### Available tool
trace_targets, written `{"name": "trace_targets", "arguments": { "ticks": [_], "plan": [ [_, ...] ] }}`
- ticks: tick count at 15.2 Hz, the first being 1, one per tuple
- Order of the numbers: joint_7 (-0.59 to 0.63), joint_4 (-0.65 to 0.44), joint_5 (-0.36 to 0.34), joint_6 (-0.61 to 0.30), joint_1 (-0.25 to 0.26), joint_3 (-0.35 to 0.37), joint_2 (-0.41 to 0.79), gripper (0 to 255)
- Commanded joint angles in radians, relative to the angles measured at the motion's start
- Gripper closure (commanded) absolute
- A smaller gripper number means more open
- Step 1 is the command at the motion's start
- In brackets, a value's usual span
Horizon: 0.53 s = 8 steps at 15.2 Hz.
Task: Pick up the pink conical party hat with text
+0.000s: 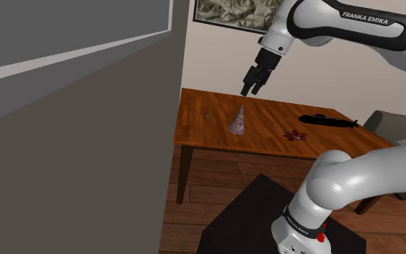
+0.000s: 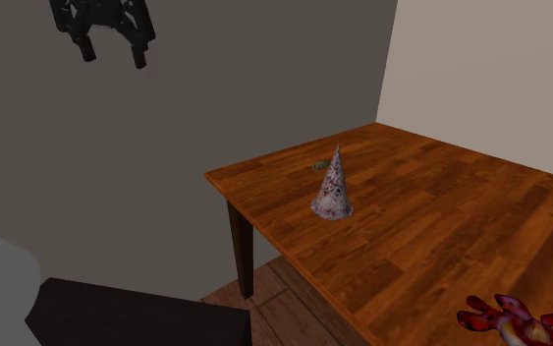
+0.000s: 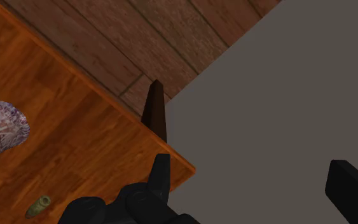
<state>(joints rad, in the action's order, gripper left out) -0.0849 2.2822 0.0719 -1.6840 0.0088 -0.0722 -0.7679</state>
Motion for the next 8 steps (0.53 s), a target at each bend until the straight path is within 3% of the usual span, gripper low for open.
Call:
{"name": "trace_targets", "arguments": {
  "ticks": [1,8],
  "plan": [
    [0.000,0.000,0.000,0.000,0.000,0.000,0.000,0],
    [-0.061,0.020,-0.037,-0.179,-0.048,-0.095,0.124,0]
  ]
}}
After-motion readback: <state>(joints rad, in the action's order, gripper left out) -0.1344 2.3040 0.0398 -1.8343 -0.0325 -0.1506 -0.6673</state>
